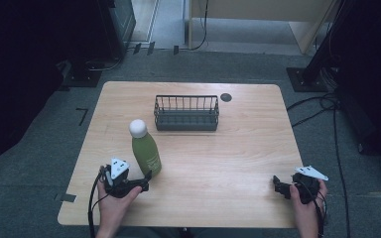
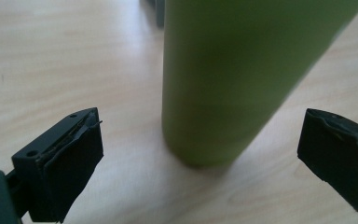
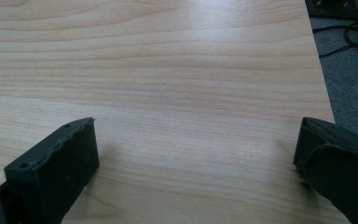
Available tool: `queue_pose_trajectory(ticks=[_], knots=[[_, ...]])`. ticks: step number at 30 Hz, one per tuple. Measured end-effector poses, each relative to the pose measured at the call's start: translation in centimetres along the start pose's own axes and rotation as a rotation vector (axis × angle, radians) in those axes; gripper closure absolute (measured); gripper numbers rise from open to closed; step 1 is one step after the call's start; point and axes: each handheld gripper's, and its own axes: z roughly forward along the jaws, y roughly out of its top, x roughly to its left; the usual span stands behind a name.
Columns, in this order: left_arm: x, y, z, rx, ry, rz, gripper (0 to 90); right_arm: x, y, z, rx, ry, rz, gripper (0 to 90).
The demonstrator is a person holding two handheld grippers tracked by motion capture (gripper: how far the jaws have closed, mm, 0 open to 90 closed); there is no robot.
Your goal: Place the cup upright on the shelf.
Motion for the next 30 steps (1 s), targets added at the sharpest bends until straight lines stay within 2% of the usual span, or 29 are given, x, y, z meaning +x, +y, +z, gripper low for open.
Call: queue_pose_trajectory(ticks=[5, 13, 16, 20, 24, 30], knots=[[-0.5, 1.2, 0.5, -0.013, 0.001, 0.014, 0.4, 0.0, 0.0, 0.0, 0.000, 0.000, 0.000, 0.0], [-1.1, 2.4, 1.0, -0.043, 0.006, 0.008, 7.1, 0.0, 0.0, 0.0, 0.000, 0.000, 0.000, 0.0], [-1.1, 3.0, 1.2, -0.050, -0.003, 0.007, 8.1, 0.0, 0.0, 0.0, 0.000, 0.000, 0.001, 0.0], [-1.3, 3.8, 1.1, -0.063, -0.020, 0.015, 14.0, 0.0, 0.0, 0.0, 0.000, 0.000, 0.001, 0.0], [-1.4, 4.1, 1.1, -0.082, -0.031, 0.015, 18.0, 0.0, 0.0, 0.0, 0.000, 0.000, 0.002, 0.0], [-1.6, 4.4, 1.1, -0.084, -0.018, 0.042, 19.5, 0.0, 0.0, 0.0, 0.000, 0.000, 0.002, 0.0]])
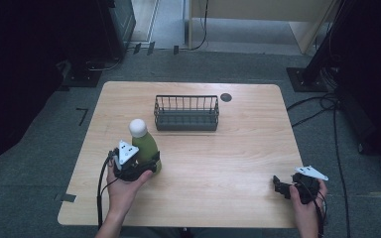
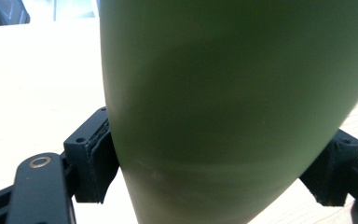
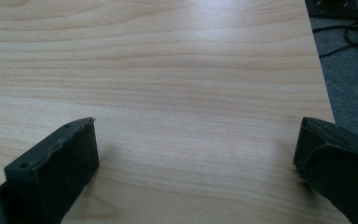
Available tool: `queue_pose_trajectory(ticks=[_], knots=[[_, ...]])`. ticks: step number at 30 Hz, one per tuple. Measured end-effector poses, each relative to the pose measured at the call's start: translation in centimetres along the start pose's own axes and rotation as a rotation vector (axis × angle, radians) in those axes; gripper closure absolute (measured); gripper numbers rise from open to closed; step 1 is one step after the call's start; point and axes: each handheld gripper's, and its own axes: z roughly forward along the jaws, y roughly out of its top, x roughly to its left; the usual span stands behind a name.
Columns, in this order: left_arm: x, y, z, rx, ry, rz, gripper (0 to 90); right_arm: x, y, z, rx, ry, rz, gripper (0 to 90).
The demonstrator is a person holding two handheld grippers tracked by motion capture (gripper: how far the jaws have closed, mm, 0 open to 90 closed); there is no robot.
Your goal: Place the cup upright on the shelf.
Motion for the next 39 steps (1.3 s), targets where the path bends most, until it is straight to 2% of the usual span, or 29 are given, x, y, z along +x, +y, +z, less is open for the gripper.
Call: queue_pose_trajectory(ticks=[9, 14, 21, 28, 39], knots=[[-0.3, 0.1, 0.1, -0.009, 0.018, 0.019, 20.6, 0.0, 0.0, 0.0, 0.000, 0.000, 0.000, 0.0], [-0.4, 0.2, 0.4, -0.020, 0.017, 0.032, 20.8, 0.0, 0.0, 0.0, 0.000, 0.000, 0.000, 0.0], [-0.3, 0.6, 0.8, -0.042, 0.011, 0.030, 20.8, 0.0, 0.0, 0.0, 0.000, 0.000, 0.000, 0.0], [-0.6, 1.6, 1.1, -0.074, 0.014, 0.046, 20.8, 0.0, 0.0, 0.0, 0.000, 0.000, 0.000, 0.0], [-0.5, 3.5, 2.0, -0.128, 0.034, 0.049, 20.8, 0.0, 0.0, 0.0, 0.000, 0.000, 0.000, 0.0]])
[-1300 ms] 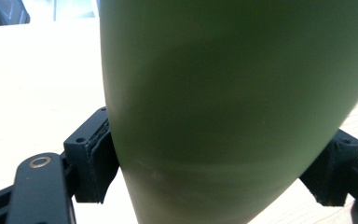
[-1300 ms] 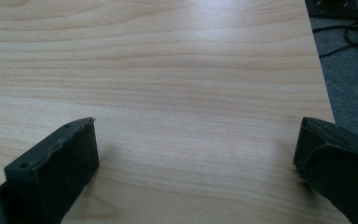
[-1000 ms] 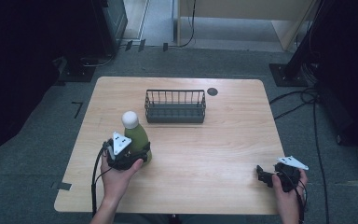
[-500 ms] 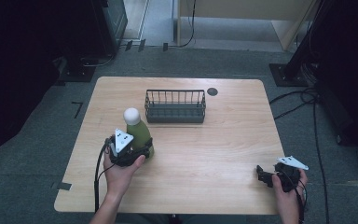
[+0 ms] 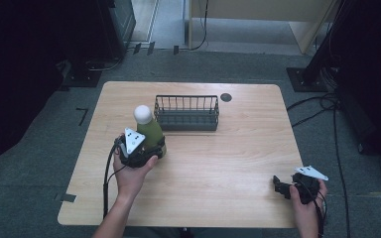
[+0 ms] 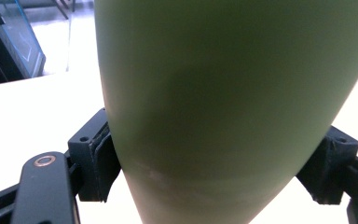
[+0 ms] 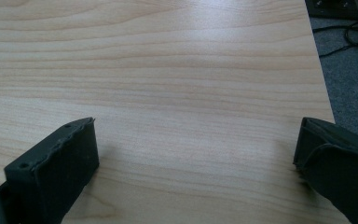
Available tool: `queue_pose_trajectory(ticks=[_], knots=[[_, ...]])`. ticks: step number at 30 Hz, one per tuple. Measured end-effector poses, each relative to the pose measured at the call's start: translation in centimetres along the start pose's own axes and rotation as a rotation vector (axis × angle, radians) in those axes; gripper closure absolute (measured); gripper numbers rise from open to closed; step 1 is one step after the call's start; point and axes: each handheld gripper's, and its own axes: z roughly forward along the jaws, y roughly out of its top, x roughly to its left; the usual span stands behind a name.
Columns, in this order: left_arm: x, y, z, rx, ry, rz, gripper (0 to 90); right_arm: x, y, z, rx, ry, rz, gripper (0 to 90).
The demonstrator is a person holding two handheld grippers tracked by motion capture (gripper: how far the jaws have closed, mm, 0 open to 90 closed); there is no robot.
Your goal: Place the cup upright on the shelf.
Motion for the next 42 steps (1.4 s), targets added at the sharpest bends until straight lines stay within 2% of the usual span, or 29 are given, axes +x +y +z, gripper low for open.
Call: queue_pose_trajectory(ticks=[9, 18, 25, 42], knots=[[0.1, 2.2, 0.9, -0.036, 0.011, 0.014, 20.9, 0.0, 0.0, 0.0, 0.000, 0.000, 0.000, 0.0], [-0.1, 3.9, 2.4, -0.046, 0.008, 0.025, 20.9, 0.0, 0.0, 0.0, -0.001, 0.001, 0.001, 0.0], [0.3, 5.2, 3.6, -0.070, -0.001, -0.008, 20.9, 0.0, 0.0, 0.0, -0.001, 0.000, 0.000, 0.0], [0.7, 8.4, 4.6, -0.088, -0.006, -0.009, 20.9, 0.0, 0.0, 0.0, 0.000, 0.000, 0.000, 0.0]])
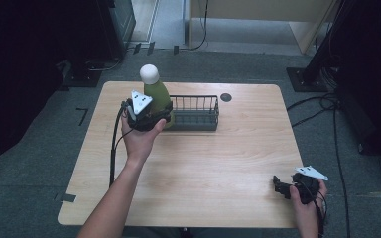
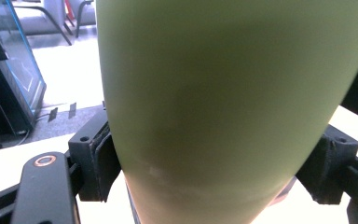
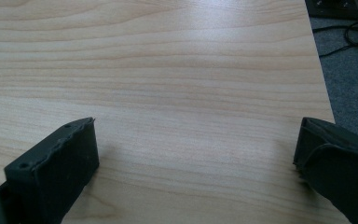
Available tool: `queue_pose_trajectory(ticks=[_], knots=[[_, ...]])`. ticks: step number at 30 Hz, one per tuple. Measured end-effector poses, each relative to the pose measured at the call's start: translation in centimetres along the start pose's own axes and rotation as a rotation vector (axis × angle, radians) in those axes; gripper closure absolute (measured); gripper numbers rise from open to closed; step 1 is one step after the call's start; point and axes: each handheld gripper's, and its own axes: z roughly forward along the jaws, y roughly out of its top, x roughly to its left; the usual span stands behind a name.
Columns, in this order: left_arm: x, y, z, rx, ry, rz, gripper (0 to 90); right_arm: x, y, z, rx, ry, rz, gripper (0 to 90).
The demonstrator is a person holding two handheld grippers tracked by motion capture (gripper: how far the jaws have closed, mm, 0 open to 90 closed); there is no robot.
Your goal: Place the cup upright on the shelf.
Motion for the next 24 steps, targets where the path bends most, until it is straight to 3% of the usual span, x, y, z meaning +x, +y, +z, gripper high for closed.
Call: queue_pose_trajectory(ticks=[7, 16, 24], knots=[[0.3, 1.2, 1.8, -0.007, -0.012, -0.022, 21.0, 0.0, 0.0, 0.0, 0.000, 0.000, 0.000, 0.0], [0.2, 2.3, 4.1, -0.021, 0.008, -0.007, 20.9, 0.0, 0.0, 0.0, -0.001, 0.000, 0.000, 0.0], [0.5, 1.6, 6.0, 0.010, 0.022, -0.019, 20.9, 0.0, 0.0, 0.0, 0.000, 0.000, 0.000, 0.0]])
